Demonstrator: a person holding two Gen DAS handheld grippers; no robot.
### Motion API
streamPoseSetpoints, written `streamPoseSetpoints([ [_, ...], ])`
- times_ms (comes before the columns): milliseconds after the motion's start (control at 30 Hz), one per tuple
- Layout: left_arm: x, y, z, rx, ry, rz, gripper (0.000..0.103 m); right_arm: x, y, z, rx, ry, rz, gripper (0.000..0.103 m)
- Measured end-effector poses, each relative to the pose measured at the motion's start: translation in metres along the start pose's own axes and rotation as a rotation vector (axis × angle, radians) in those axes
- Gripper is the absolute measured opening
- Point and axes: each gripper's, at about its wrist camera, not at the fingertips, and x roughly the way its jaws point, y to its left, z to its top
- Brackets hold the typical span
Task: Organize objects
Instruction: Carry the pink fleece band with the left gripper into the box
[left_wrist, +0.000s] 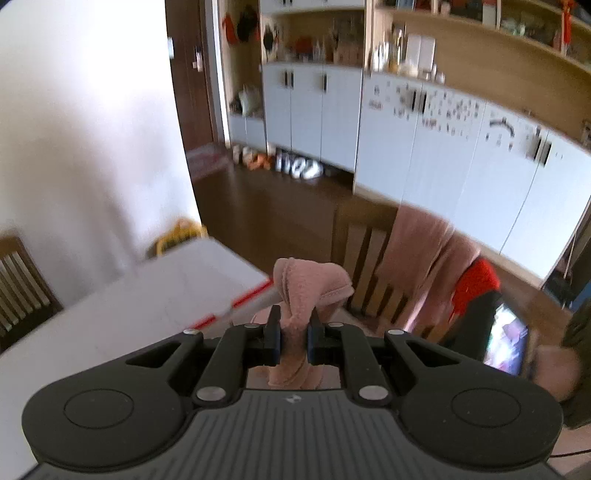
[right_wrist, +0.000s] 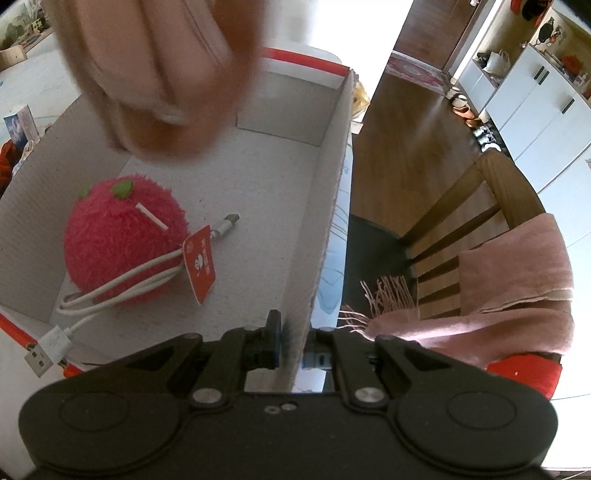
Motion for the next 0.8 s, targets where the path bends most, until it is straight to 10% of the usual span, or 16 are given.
streamPoseSetpoints([
  [800,0.115,-0.003,-0.062,0.001,0.312,0.043,0.011,0.001,0.001,0.001,0.004,0.009,0.004,0.007],
])
